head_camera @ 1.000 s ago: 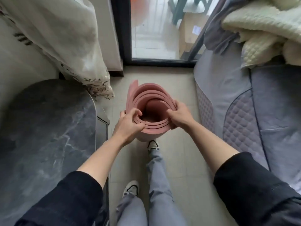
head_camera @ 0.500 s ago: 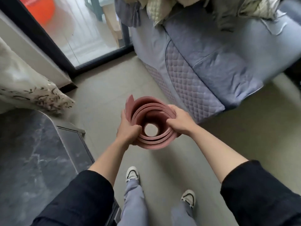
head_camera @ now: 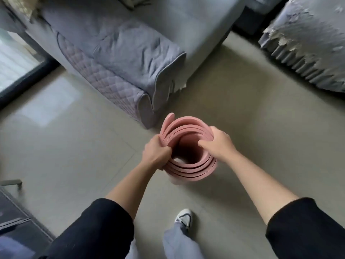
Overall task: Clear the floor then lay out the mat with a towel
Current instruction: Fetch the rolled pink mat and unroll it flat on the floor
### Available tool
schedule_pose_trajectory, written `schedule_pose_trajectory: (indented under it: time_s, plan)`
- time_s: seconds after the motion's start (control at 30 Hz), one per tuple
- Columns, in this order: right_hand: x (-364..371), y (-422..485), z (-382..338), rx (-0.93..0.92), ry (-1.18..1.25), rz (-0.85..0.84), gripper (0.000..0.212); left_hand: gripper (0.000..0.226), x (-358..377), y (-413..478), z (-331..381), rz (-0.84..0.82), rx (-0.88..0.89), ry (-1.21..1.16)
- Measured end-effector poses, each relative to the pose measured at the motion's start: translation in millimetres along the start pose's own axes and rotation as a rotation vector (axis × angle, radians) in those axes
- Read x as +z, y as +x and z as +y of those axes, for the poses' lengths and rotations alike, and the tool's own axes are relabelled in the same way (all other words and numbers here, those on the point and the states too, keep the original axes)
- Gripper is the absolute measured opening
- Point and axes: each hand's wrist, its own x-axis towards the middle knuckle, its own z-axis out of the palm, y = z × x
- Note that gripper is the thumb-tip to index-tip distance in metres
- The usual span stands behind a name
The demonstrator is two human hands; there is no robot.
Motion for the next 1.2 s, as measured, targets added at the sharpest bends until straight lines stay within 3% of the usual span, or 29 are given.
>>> schedule_pose_trajectory:
  time_s: [0.1,0.27,0.47,0.77,1.07,1.2]
  plan:
    - [-44,10,50,0.01,0.079,0.136,0.023,0.049,57,8,44,0.007,0.048,0.015]
    - [-119,46,99,-0.013,0.002,0.359,0.036,0.045,128,32,121,0.002,0.179,-0.021]
    - [-191,117,145,-0.03,-0.017,0.539,0.047,0.063,198,91,208,-0.024,0.32,-0.101]
    - [-283,265,248,-0.08,-0.054,0.712,0.047,0.065,342,228,312,-0.117,0.37,-0.182]
    - [-319,326,396,-0.169,-0.161,0.81,0.052,0.062,504,290,323,-0.221,0.469,-0.251]
    - [-280,334,467,-0.238,-0.351,0.68,0.063,0.058,568,315,262,-0.195,0.397,-0.228]
